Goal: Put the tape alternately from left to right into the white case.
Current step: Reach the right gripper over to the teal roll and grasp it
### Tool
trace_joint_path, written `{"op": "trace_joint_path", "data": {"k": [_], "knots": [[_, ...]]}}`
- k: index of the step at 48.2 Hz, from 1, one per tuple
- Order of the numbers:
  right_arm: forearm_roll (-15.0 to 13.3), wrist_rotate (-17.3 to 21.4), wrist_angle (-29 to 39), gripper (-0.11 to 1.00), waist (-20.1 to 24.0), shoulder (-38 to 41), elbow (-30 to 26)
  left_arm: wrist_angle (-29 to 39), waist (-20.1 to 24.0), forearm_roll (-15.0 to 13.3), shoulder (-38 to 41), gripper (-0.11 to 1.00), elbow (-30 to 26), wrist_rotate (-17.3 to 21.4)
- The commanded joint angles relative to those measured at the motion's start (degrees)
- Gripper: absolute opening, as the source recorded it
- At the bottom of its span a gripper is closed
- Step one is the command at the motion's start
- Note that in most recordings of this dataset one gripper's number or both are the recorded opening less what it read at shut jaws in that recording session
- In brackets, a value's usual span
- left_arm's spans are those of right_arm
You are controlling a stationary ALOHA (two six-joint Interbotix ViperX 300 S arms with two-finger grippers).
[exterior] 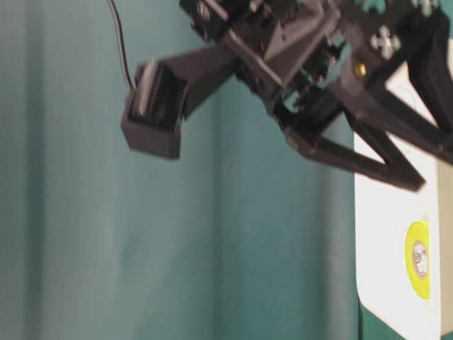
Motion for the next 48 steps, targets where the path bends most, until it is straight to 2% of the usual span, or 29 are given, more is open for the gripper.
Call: {"op": "trace_joint_path", "data": {"k": [1, 17, 33, 48], "knots": [[0.00, 0.09, 0.09, 0.85, 0.26, 0.26, -2.90, -0.53, -0.18, -0.09, -0.35, 0.98, -0.70, -0.09], [0.00, 0.09, 0.53, 0.85, 0.44, 5.27, -8.96, -0.53, -0.18, -0.09, -0.35, 0.98, -0.97, -0.18], [0.00, 0.09, 4.57, 0.85, 0.44, 9.67, -14.59, -0.53, -0.18, -0.09, -0.35, 0.98, -0.97, -0.09], [0.00, 0.18, 6.24, 0.85, 0.53, 12.66, -17.31, -0.53, -0.18, -0.09, -0.35, 0.98, -0.62, -0.09]]}}
